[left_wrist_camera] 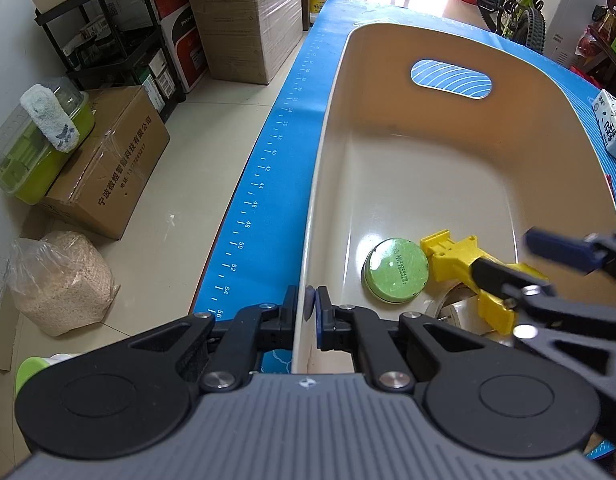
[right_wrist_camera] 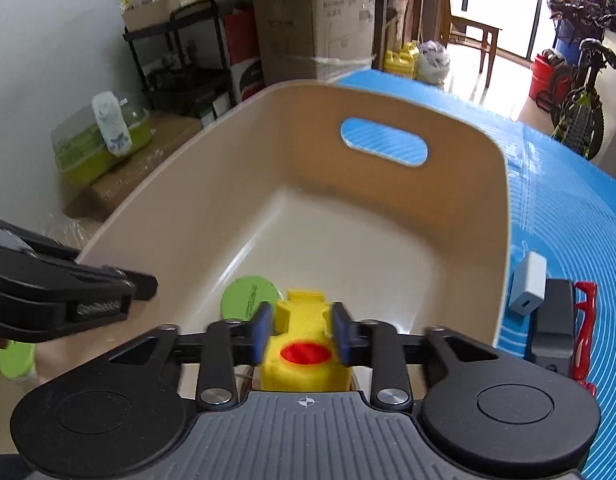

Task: Organize rigid objects
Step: 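Carry the yellow tool into the basket and release it, then move the right gripper to the small white USB charger and grasp it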

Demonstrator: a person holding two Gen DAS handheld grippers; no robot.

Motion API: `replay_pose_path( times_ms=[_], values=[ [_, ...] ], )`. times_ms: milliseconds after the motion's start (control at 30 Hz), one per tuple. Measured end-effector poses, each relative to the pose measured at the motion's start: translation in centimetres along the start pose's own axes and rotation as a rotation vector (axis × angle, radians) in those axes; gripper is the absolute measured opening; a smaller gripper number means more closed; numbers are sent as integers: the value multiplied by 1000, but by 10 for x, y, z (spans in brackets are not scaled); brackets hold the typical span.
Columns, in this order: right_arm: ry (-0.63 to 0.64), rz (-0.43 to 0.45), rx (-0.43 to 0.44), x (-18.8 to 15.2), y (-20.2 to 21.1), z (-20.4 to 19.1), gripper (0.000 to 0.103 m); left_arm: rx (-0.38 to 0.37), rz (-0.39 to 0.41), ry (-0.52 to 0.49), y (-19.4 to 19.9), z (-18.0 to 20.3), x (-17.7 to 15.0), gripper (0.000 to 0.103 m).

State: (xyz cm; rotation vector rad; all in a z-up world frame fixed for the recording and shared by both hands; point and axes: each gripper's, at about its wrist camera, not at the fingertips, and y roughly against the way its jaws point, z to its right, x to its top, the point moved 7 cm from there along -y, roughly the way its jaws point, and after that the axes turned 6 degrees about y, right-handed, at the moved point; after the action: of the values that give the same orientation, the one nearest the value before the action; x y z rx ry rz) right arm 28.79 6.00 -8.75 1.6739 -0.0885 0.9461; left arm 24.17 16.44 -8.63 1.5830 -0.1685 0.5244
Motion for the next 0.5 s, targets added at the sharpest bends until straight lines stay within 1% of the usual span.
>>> replay_pose_path(
  times_ms=[33, 200, 367, 500],
  values=[
    [0, 18, -1, 2, 5, 2, 59, 0, 0, 0, 0, 0, 0, 9],
    [-22, 96, -9, 13, 35, 17, 62, 0, 0, 1, 0, 0, 0, 10],
    [-62, 176, -67, 25, 63, 46, 63, 0, 0, 1, 0, -1, 0, 10],
    [-92, 193, -130, 25, 73, 78, 64, 0, 0, 0, 0, 0, 0, 10]
  ],
)
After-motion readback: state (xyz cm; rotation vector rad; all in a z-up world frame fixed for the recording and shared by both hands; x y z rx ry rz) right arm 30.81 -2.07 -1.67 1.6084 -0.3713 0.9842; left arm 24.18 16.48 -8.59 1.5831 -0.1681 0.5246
